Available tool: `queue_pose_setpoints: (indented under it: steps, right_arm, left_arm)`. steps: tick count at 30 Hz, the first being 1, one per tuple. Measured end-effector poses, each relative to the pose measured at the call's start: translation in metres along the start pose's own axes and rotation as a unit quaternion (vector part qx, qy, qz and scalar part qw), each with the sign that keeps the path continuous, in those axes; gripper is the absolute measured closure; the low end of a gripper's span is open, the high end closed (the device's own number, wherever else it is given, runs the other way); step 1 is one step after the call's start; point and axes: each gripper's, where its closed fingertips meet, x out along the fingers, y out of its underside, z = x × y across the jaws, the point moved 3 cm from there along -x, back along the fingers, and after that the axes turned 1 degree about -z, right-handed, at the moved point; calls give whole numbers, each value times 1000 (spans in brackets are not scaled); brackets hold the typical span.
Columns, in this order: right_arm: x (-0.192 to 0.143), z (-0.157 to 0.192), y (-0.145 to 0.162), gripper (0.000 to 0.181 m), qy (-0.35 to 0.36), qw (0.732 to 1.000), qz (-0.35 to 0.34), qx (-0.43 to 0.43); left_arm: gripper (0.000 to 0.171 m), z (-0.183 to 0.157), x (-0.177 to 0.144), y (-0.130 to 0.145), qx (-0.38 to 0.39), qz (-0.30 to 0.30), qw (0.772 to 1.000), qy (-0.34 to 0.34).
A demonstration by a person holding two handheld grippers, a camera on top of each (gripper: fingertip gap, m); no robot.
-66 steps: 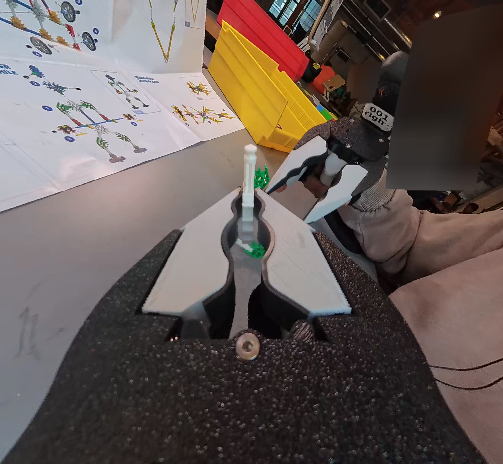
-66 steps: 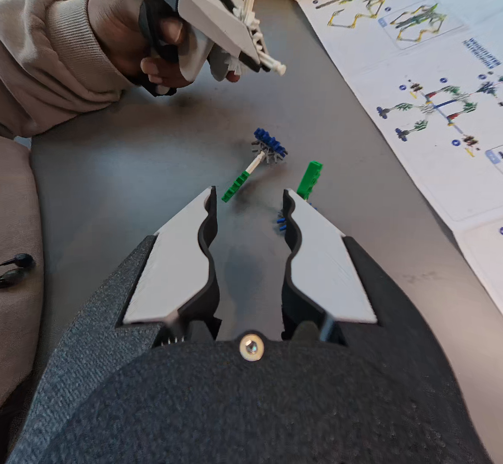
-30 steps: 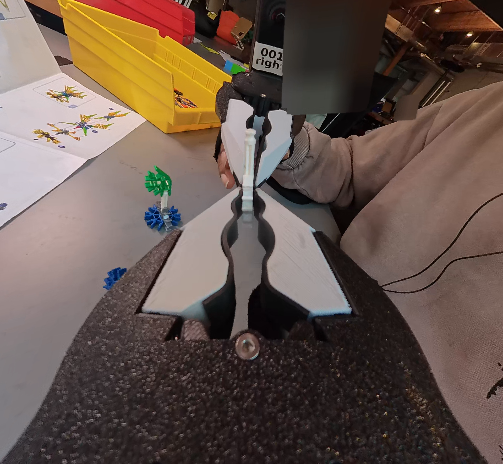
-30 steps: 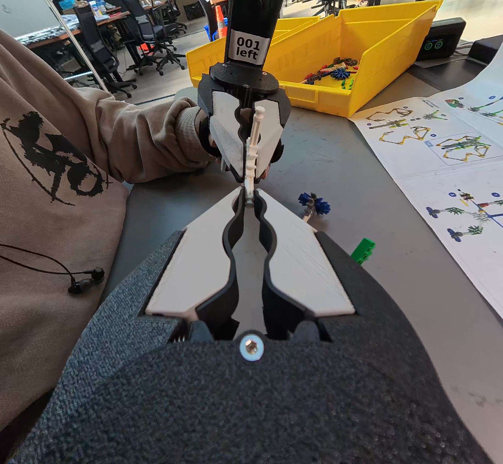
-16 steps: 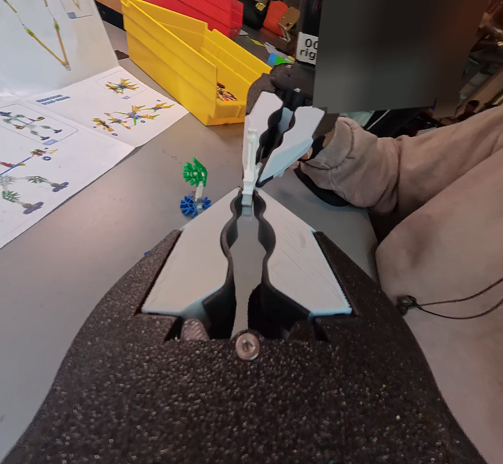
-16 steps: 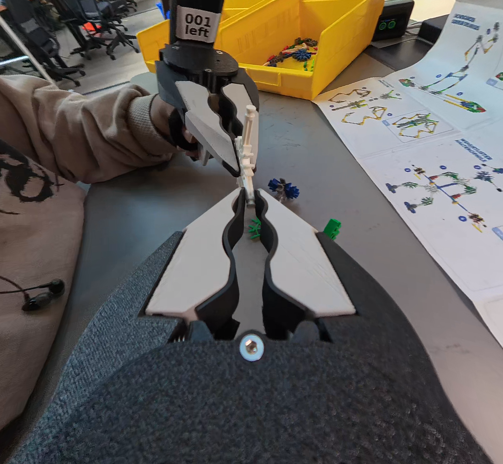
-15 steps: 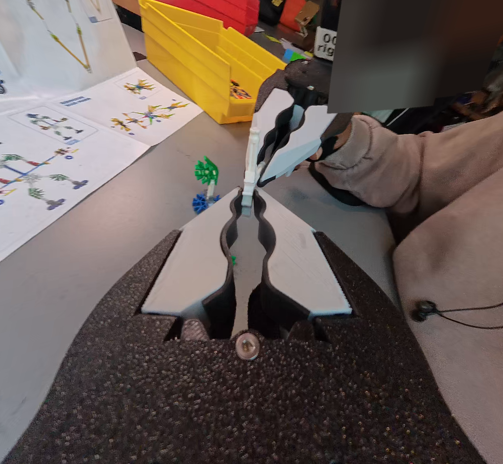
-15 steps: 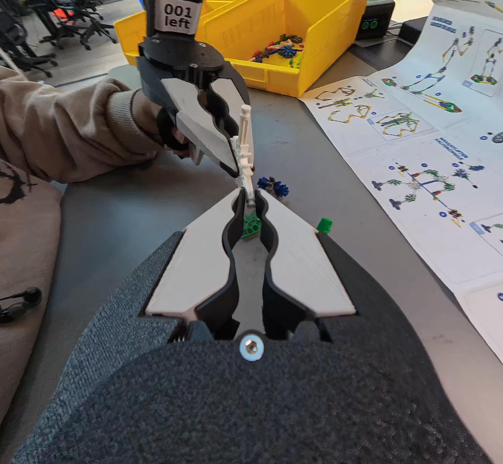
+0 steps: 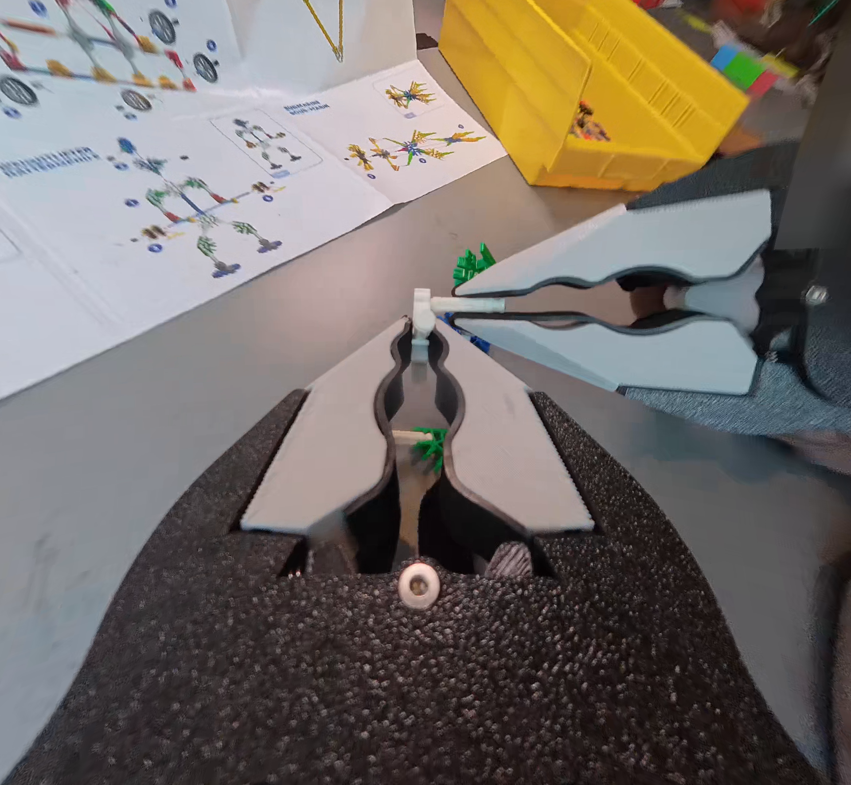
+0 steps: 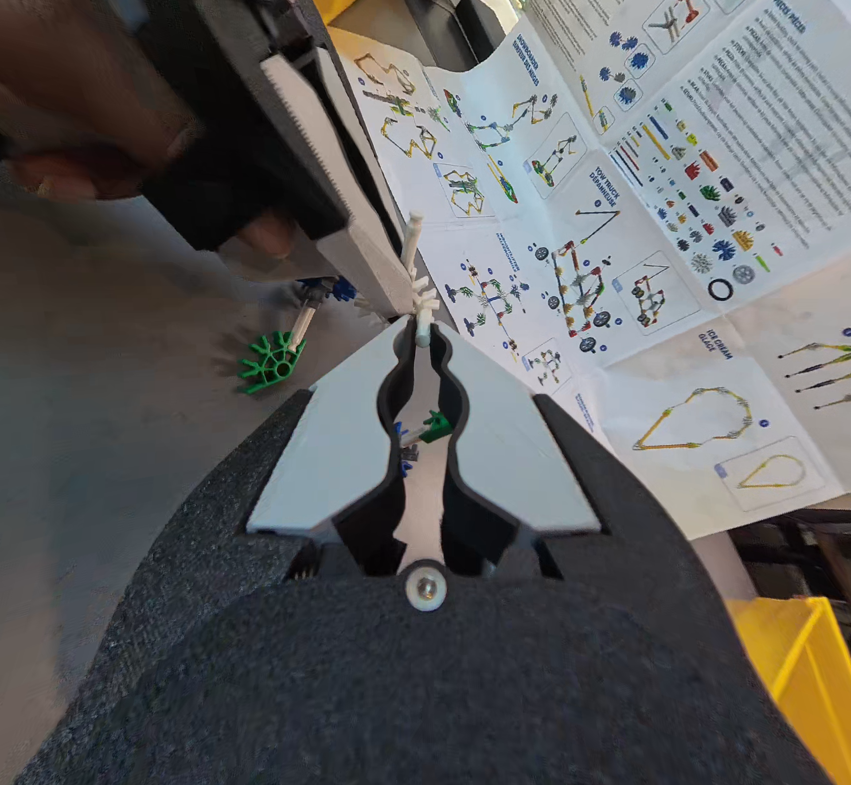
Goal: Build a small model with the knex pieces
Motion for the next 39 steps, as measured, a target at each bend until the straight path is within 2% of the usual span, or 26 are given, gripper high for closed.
queue_pose_setpoints:
  steps: [2,9,14,15,17,19,23,25,28,30,33,39]
  right_arm:
    - [4,0,2,178,4,1000,6,-21]
    - [3,0,-6,179,38,994,-16,-102]
    - [2,3,-7,179,11,987,-72,-145]
    - [-1,3,-8,179,7,985,-89,-149]
    - [-8,2,-15,180,-11,981,-128,-147]
    - [-16,-1,-20,179,-54,979,-161,-115]
    - [-25,-7,-19,178,-74,974,-196,-90]
    - [-22,-6,-14,178,-75,977,-183,-82]
    - [-20,-7,-8,175,-110,977,-183,-14]
    - [-21,-5,-7,171,-114,977,-180,-27]
    - [-20,0,-4,170,-103,980,-157,-71]
    - [-21,5,-4,170,-79,978,-147,-125]
  left_arm:
    - [166,4,4,1,-49,6,998,31]
    - [166,5,0,-3,-114,-6,991,71]
    - [166,4,-2,1,-161,4,980,118]
    - [166,2,-3,1,-185,1,973,138]
    - [166,-4,-9,-1,-262,-9,940,217]
    - [167,-11,-13,-3,-296,-25,913,280]
    - [167,-22,-13,-8,-313,-31,897,311]
    - [167,-20,-9,-6,-277,-27,919,280]
    - [166,-16,-7,-7,-148,-20,967,206]
    - [166,-18,-8,-8,-80,-14,982,168]
    - [166,-18,-8,-4,-17,1,993,120]
    - [166,-20,-11,-2,87,16,994,57]
